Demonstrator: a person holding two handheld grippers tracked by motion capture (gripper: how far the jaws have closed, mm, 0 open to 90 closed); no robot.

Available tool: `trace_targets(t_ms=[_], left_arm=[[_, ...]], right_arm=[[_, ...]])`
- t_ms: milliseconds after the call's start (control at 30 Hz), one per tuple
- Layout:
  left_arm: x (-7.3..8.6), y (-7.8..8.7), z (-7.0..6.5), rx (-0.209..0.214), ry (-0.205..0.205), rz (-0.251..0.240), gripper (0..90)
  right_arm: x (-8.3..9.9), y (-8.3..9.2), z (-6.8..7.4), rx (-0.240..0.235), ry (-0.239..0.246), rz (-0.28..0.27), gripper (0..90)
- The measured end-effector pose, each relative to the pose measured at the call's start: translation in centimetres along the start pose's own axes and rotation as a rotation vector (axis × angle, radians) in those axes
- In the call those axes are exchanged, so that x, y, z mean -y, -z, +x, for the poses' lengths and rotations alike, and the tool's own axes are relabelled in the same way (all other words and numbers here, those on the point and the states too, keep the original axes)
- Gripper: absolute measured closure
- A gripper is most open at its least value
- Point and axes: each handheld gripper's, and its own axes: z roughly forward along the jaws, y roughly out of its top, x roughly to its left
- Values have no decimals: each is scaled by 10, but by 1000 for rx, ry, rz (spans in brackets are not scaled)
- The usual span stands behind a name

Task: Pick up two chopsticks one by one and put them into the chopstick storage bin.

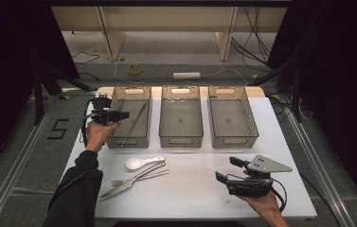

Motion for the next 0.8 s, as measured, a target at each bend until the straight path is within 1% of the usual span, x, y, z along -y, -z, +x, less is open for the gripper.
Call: trace_targets(t_ms=[33, 100, 133, 167, 200, 233, 267, 300, 333, 367, 400, 467, 533, 600, 667, 733, 800], left_arm=[[1, 3, -3, 22, -14, -8, 415], [4, 8, -10, 44, -44, 6, 374], [6, 10, -14, 55, -62, 2, 352], [7, 12, -17, 60, -83, 8, 345], [6, 13, -21, 53, -112, 31, 315], [5, 16, -25, 43, -135, 35, 307], [5, 20, -29, 49, -146, 26, 307], [4, 22, -32, 67, -148, 23, 305], [4, 25, -36, 74, -163, 29, 299], [4, 26, -40, 68, -182, 32, 295], [5, 27, -44, 67, -209, 41, 294], [7, 28, -51, 75, -242, 65, 282], [10, 29, -55, 94, -259, 80, 273], [14, 30, -59, 104, -267, 90, 253], [18, 31, -62, 119, -287, 102, 249], [20, 31, -65, 140, -280, 105, 239], [21, 31, -70, 149, -295, 107, 236]], right_arm=[[0, 0, 0, 0, 0, 3, 234], [0, 0, 0, 0, 1, 4, 234], [0, -1, 0, 0, 0, 4, 234], [0, -1, 1, 1, -1, 5, 234], [-1, -1, 1, -1, 2, 3, 234], [-1, -1, 1, -1, 4, 1, 233], [-1, -1, 1, -1, 4, 1, 233], [-1, -1, 2, -1, 6, 0, 233], [-1, 0, 2, -2, 10, -2, 233], [-2, 0, 2, -3, 8, -5, 233], [-1, 0, 2, -3, 6, -5, 233], [-1, 1, 2, -1, 5, -2, 233], [-1, 1, 1, -1, 5, -4, 233], [-1, 1, 1, -2, 5, -6, 233], [-1, 1, 2, -2, 5, -5, 233], [-1, 1, 2, -1, 5, -6, 233], [-2, 0, 2, -2, 11, -8, 233]])
